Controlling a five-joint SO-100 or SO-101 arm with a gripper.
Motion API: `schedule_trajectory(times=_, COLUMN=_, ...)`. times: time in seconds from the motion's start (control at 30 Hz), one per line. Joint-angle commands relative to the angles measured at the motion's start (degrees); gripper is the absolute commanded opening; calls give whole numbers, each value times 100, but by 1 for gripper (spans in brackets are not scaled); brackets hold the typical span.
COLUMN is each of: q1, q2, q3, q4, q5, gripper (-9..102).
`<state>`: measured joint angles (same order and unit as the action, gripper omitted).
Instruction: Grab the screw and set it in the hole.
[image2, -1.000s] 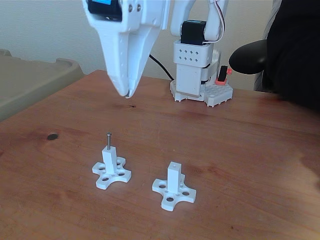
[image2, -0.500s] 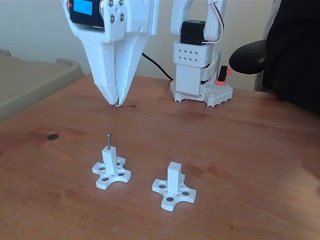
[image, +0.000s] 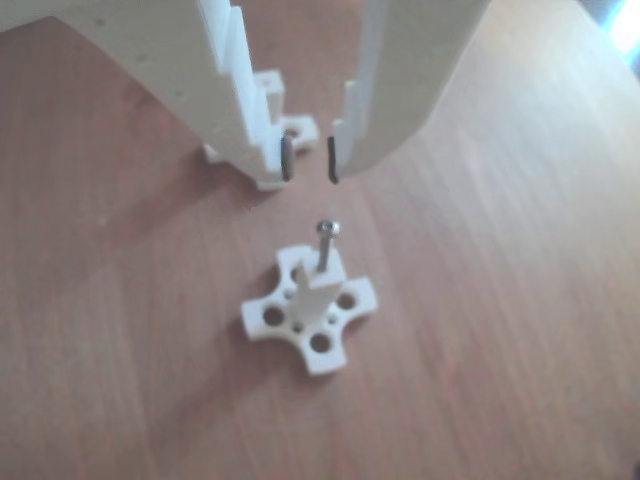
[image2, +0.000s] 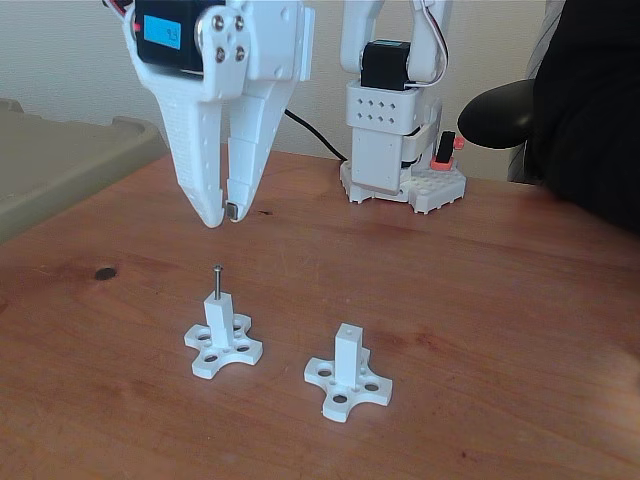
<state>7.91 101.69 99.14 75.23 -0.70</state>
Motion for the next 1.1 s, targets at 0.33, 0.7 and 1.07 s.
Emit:
schedule_trajectory(times=0.33, q1=123, q2=-211, q3=-536, q4=-255, q5=-53, gripper=7)
schedule_trajectory(times=0.7, q1=-26, q2=-272, q3=-519, q4=-211, q5=-35, gripper=7)
schedule_trajectory(times=1.07, q1=-62, q2=-404, q3=-510, q4=-299, q5=-35, gripper=7)
